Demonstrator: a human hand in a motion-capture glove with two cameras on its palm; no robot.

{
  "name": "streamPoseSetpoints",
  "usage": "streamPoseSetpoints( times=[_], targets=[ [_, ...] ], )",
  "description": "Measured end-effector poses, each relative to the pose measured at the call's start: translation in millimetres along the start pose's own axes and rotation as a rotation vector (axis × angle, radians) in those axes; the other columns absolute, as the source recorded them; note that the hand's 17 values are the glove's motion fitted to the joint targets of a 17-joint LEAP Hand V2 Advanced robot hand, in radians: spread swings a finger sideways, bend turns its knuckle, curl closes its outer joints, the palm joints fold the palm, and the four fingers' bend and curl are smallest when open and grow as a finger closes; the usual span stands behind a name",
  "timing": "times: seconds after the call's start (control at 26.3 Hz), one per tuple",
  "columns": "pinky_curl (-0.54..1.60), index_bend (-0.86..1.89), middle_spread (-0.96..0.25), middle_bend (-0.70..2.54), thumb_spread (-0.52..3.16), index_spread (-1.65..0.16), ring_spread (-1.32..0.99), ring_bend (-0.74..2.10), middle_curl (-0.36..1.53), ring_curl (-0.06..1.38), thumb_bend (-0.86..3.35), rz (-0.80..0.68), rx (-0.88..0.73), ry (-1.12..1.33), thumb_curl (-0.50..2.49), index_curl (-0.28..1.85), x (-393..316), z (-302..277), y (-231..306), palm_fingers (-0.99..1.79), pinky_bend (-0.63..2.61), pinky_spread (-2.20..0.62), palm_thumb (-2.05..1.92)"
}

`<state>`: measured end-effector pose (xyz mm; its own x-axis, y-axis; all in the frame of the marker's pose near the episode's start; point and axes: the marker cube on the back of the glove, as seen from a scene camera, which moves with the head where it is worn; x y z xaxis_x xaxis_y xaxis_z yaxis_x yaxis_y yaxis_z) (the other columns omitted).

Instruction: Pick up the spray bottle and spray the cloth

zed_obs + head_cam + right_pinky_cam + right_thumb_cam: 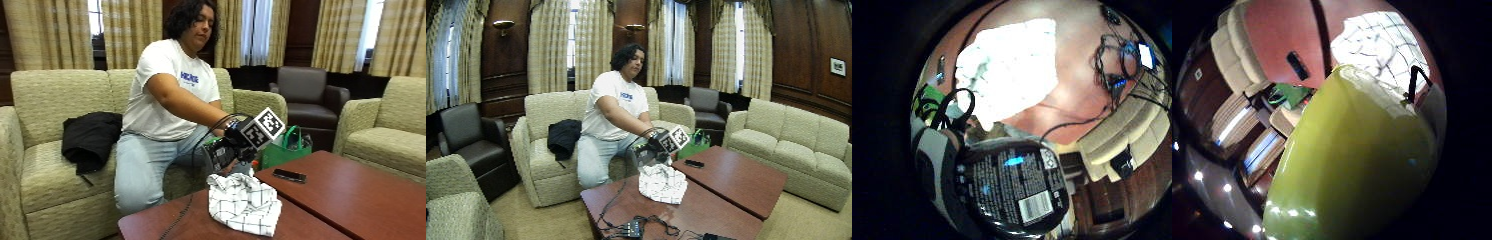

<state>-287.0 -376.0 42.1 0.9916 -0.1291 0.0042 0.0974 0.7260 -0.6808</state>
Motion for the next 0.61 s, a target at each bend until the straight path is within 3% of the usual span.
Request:
streamPoseSetpoints(
  times=[0.3,0.61],
  targets=[
    [0.38,0.43,-0.16,0.72,0.31,-0.22,-0.18,0.65,0.55,0.48,-0.03,-0.267,0.114,-0.178,0.84,0.60,-88.4,-19.7,-1.7,1.37,0.38,-0.27,0.91],
    [0.38,0.42,-0.16,0.72,0.32,-0.22,-0.18,0.65,0.55,0.48,-0.03,-0.445,0.266,-0.271,0.84,0.60,-178.4,-15.8,-42.3,1.36,0.38,-0.26,0.91]
  ],
)
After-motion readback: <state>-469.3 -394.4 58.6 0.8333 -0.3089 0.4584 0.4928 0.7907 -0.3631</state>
